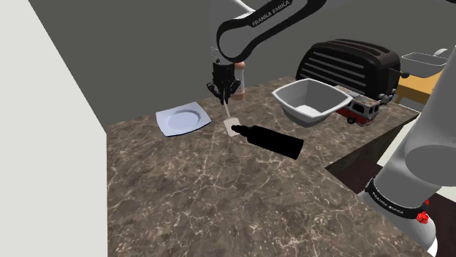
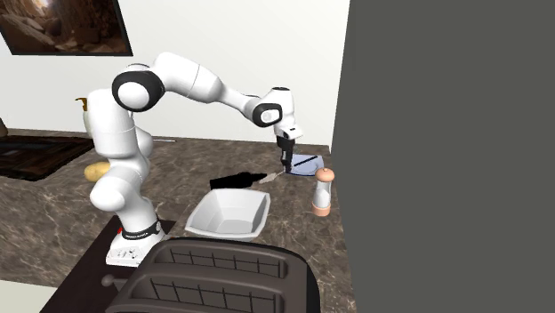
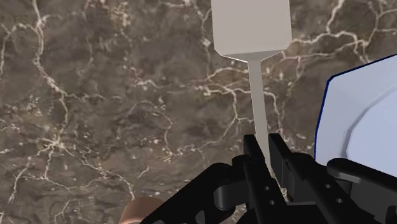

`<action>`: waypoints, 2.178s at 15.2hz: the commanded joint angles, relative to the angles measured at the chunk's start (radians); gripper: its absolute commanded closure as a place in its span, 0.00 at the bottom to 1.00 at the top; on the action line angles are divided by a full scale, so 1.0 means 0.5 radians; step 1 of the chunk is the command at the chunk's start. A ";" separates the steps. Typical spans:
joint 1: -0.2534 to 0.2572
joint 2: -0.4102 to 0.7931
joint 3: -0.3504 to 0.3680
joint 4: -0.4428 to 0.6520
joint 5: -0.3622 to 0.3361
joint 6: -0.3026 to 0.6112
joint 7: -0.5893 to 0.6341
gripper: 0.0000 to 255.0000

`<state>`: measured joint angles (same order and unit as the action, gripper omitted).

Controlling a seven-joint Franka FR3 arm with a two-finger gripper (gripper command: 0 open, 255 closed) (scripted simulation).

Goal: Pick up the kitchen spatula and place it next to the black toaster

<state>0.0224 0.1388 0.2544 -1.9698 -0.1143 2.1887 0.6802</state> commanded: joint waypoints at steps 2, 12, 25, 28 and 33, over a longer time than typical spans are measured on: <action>-0.001 -0.033 0.003 0.043 0.015 -0.075 -0.012 1.00; -0.004 -0.107 0.007 0.225 0.050 -0.327 -0.045 1.00; -0.002 -0.140 0.011 0.535 0.069 -0.668 -0.073 1.00; 0.000 -0.136 0.012 0.621 0.070 -0.750 -0.077 1.00; 0.003 -0.120 0.014 0.775 0.067 -0.889 -0.082 1.00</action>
<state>0.0243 0.0760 0.2617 -1.5969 -0.0802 1.7568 0.6409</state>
